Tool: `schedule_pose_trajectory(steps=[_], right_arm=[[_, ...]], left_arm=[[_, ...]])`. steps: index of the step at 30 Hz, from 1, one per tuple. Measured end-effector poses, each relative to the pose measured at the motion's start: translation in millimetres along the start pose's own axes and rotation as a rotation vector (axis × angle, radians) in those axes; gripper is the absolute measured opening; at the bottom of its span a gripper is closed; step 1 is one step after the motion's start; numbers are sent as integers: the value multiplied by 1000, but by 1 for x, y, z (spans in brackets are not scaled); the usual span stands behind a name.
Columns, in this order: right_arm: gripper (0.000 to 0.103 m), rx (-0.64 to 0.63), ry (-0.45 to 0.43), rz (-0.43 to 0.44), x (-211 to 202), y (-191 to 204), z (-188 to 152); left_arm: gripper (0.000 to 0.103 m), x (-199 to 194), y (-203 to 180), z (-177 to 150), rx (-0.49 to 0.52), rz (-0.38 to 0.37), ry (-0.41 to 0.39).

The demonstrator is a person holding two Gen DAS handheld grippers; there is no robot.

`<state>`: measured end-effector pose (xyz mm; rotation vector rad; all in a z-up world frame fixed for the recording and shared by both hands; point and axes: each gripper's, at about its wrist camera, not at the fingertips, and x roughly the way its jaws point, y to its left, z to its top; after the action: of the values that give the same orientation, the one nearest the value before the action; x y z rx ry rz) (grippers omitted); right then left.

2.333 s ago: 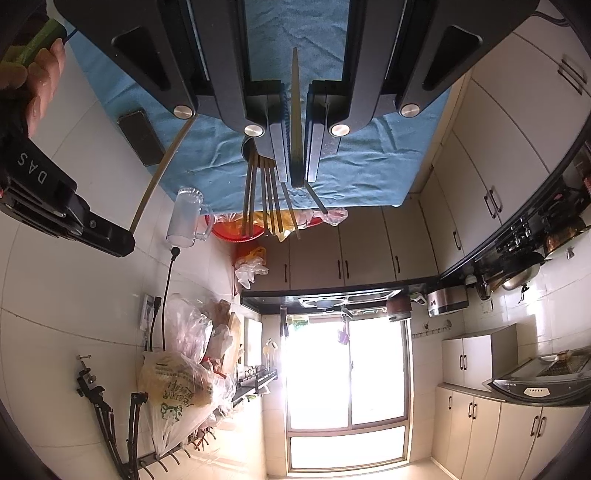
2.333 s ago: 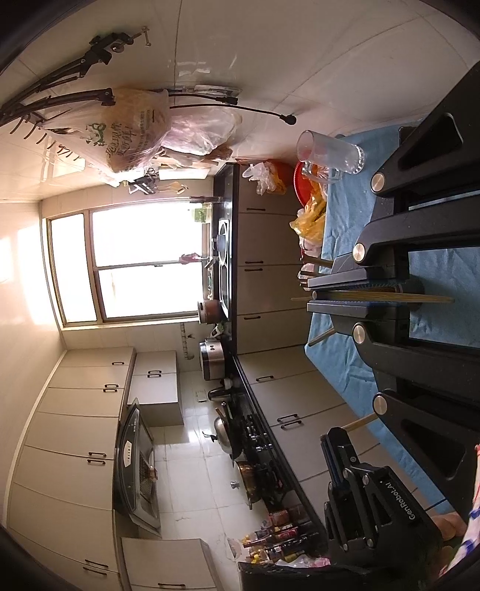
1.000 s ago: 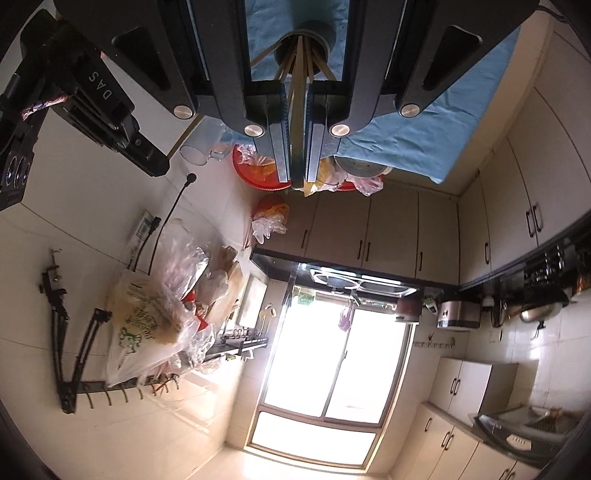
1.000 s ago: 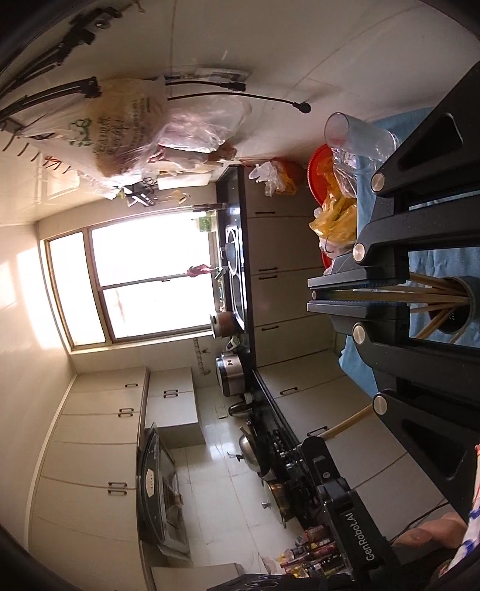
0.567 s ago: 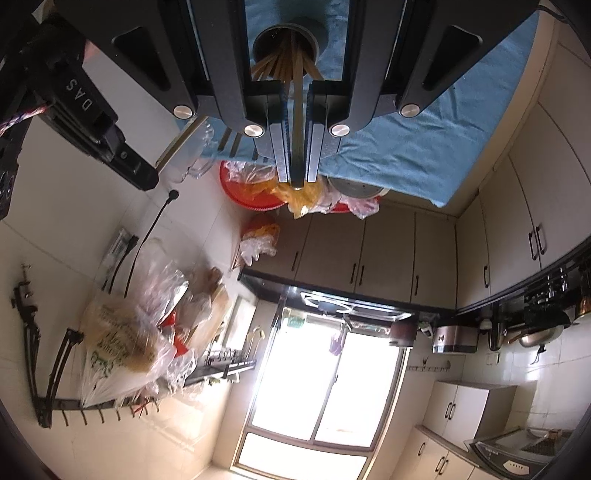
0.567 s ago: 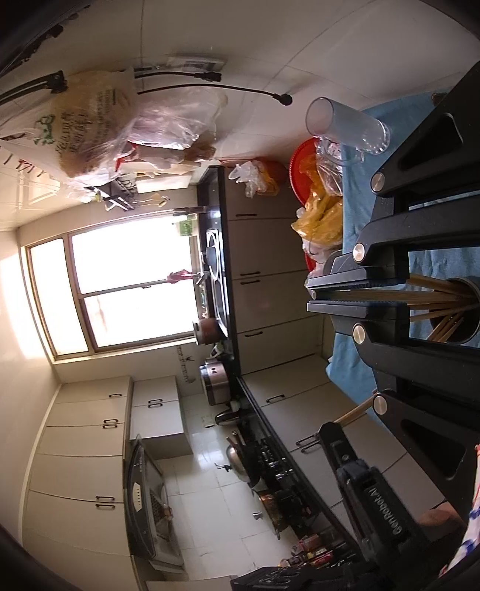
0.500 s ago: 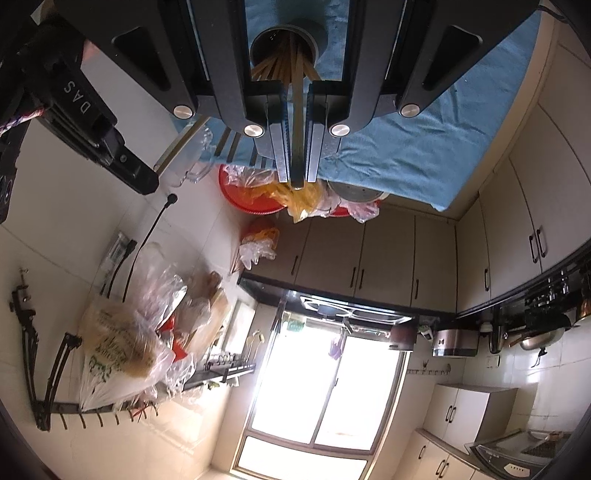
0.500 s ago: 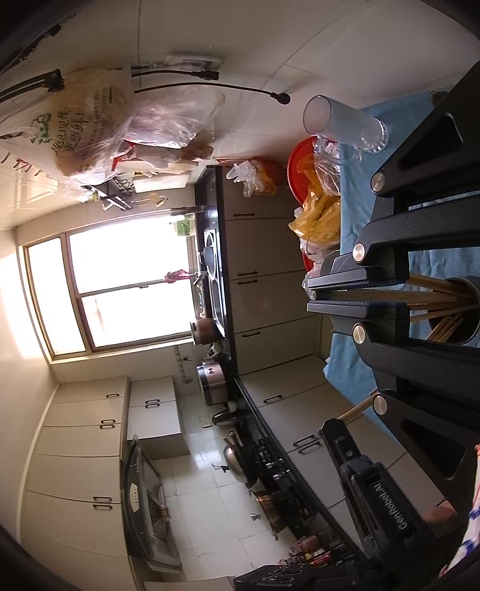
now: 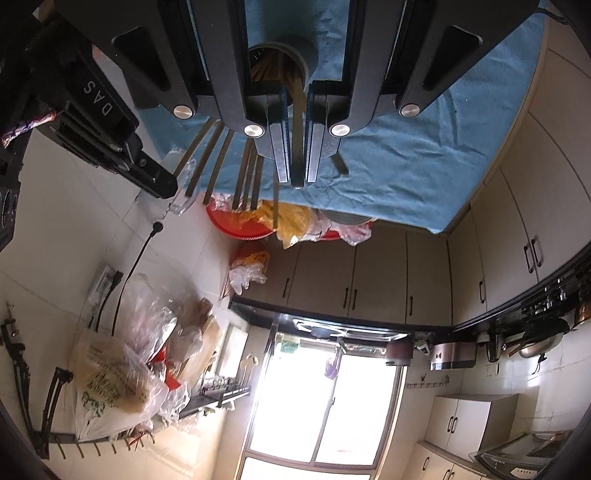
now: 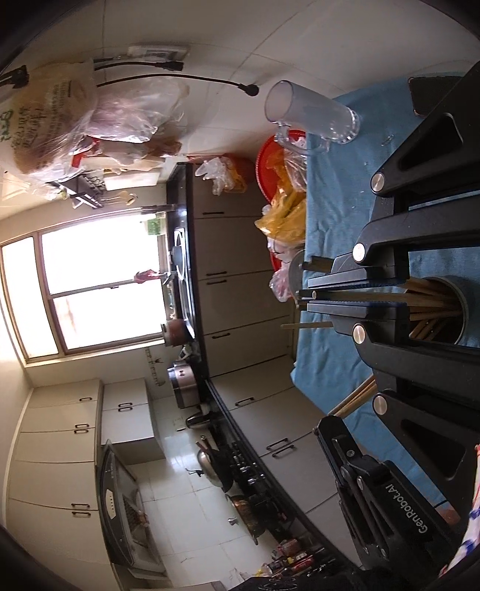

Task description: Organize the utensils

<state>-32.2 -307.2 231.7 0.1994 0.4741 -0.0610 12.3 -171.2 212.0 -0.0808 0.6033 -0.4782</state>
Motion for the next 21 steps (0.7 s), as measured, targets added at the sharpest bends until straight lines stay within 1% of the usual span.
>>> schedule_pose_trajectory(steps=[2, 6, 21], right_arm=[[6, 2, 9, -2, 3, -1, -2], [6, 2, 24, -4, 7, -2, -7], [6, 3, 26, -21, 9, -2, -7]], left_arm=[[7, 2, 1, -2, -1, 6, 10], [7, 1, 3, -7, 11, 33, -4], [7, -2, 4, -10, 18, 40, -7]])
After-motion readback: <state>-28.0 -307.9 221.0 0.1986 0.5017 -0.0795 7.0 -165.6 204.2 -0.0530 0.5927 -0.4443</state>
